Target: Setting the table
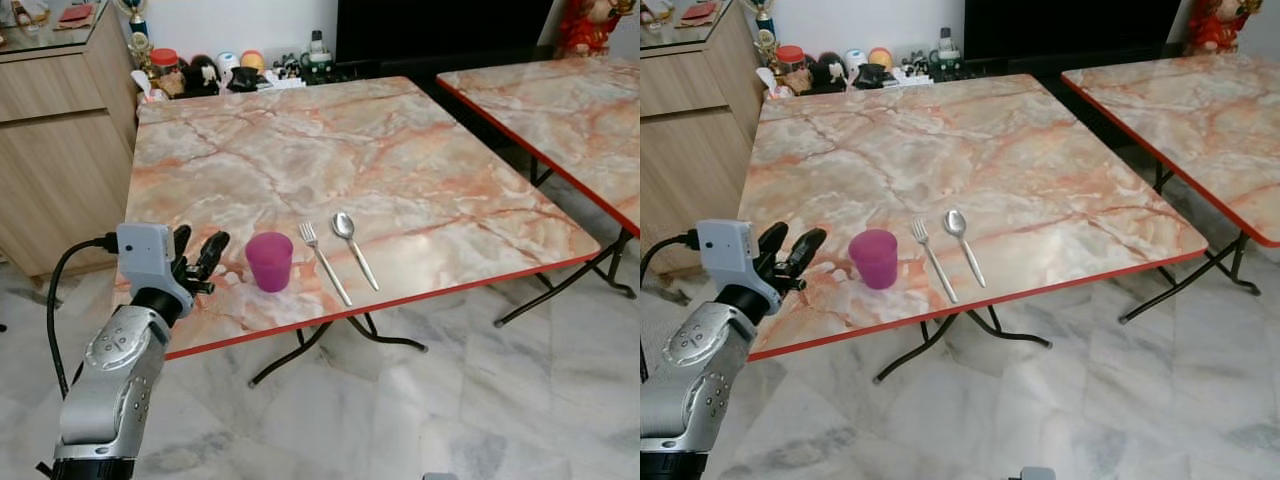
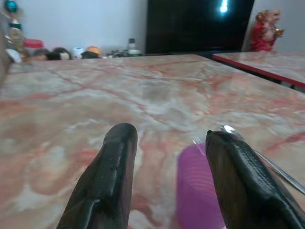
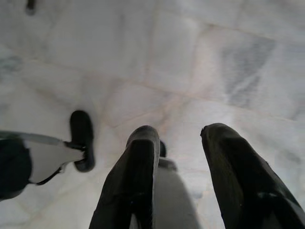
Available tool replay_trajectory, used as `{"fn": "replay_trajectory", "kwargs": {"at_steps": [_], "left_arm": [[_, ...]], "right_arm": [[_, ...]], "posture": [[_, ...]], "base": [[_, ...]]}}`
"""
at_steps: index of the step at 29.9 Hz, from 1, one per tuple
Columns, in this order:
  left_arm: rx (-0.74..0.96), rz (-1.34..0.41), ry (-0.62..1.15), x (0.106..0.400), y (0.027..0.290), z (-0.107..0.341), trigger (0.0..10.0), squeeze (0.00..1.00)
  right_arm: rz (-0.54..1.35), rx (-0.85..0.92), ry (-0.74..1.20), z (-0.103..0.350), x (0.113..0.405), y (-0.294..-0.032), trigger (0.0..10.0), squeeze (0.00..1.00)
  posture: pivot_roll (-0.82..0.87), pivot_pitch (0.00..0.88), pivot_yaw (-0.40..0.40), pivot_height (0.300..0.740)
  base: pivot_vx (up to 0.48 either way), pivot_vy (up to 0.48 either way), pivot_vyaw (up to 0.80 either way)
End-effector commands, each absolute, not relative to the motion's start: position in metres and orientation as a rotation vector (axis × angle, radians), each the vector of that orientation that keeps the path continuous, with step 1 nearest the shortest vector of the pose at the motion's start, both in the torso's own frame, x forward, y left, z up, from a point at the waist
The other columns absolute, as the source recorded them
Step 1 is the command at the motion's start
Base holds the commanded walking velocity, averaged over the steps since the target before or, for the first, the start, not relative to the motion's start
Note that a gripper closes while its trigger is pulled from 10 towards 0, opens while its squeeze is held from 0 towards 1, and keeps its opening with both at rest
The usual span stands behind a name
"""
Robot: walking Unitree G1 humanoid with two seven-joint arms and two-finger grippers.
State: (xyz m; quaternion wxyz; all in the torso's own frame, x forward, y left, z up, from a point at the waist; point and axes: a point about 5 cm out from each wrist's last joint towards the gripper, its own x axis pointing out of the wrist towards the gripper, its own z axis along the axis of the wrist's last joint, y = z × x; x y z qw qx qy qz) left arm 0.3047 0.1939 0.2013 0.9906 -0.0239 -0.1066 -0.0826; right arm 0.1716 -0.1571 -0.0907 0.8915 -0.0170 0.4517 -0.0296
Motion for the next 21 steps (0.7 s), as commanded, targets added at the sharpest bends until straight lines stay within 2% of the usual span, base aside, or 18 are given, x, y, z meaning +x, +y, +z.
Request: {"fn": "replay_trajectory", "kwargs": {"at_steps": [1,3,19,21], "left_arm": [[-0.04,-0.179,-0.238,0.303,0.1919,0.206,10.0,0.0],[-0.039,-0.181,-0.241,0.3027,0.1917,0.2065,10.0,0.0],[-0.047,-0.18,-0.247,0.3027,0.1931,0.2076,10.0,0.0],[-0.055,-0.193,-0.254,0.302,0.1913,0.2086,10.0,0.0]], "right_arm": [[-0.067,-0.028,0.96,-0.094,0.1642,-0.1563,10.0,0.0],[-0.067,-0.028,0.96,-0.094,0.1642,-0.1561,10.0,0.0],[-0.074,-0.026,0.957,-0.0939,0.1643,-0.1559,10.0,0.0],[-0.075,-0.026,0.957,-0.0939,0.1643,-0.1561,10.0,0.0]], "posture": [[0.14,0.114,-0.007,0.74],[0.14,0.115,-0.007,0.74],[0.14,0.115,-0.006,0.74],[0.14,0.114,-0.006,0.74]], "base": [[0.0,0.0,0.0],[0.0,0.0,0.0],[0.356,0.0,0.0],[0.0,0.0,0.0]]}}
